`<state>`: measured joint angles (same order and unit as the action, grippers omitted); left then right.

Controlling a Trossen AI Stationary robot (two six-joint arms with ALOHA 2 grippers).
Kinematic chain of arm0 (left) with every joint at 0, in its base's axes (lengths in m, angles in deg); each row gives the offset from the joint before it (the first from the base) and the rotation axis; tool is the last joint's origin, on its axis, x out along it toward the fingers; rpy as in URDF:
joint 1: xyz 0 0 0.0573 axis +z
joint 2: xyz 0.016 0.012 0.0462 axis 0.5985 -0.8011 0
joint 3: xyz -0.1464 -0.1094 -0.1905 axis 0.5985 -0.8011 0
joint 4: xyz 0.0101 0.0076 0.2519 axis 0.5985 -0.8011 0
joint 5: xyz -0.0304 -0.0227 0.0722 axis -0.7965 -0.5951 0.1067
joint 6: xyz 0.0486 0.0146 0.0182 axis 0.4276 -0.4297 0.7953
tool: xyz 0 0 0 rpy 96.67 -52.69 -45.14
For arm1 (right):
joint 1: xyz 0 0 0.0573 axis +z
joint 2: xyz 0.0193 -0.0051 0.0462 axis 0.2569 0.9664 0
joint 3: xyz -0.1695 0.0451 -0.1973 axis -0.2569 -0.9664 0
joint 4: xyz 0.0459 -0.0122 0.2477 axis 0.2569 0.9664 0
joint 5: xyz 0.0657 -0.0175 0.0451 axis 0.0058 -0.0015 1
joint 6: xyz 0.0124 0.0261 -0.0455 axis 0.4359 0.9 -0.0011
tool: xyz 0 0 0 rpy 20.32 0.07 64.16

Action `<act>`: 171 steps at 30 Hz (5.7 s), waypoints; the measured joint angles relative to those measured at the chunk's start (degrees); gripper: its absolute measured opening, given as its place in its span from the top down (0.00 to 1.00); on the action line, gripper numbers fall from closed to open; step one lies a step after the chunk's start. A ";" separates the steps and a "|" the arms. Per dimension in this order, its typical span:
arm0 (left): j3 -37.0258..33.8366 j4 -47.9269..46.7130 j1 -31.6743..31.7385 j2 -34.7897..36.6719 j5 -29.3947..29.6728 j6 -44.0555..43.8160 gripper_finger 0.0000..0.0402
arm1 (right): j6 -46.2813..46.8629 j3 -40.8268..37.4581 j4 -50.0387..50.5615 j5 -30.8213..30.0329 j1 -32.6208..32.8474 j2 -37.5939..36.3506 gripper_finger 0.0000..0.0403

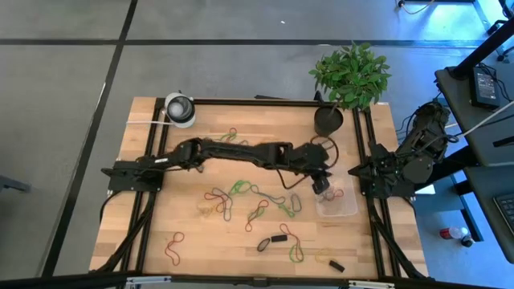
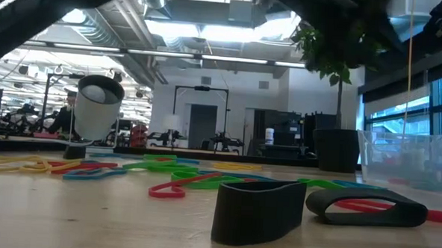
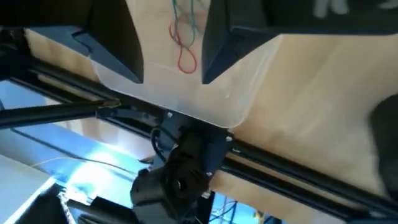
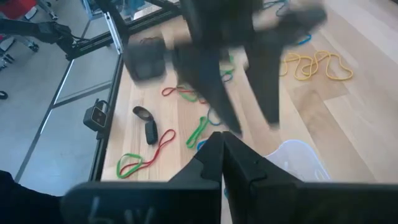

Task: Pick and place rubber bands into bin
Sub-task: Put the black rubber band into the transparent bin, then put the yellow rubber band into the transparent bin

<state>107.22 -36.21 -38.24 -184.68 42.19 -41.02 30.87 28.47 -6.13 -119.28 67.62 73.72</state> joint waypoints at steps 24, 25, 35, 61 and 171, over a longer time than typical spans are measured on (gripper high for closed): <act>-26.35 -10.03 -4.32 14.80 -3.32 12.96 1.00 | 1.40 0.00 -4.99 -2.38 -1.32 12.73 0.98; -29.98 -8.02 -4.56 16.54 -3.36 12.47 1.00 | 1.08 0.00 -6.34 -2.42 -1.97 14.33 0.98; -68.17 14.80 -5.92 42.19 -1.54 7.23 1.00 | 0.77 2.72 -20.18 7.09 -9.89 33.11 0.99; -92.04 18.31 -11.18 62.83 -0.38 1.38 1.00 | 42.06 24.04 -13.76 51.96 1.04 75.77 0.71; -78.12 -32.58 -9.97 62.76 7.85 -21.78 0.69 | 2.47 6.56 6.05 8.50 -15.63 15.37 0.89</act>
<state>29.10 -68.79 -48.21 -121.92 50.04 -62.80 33.34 35.03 -0.07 -110.77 51.99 89.09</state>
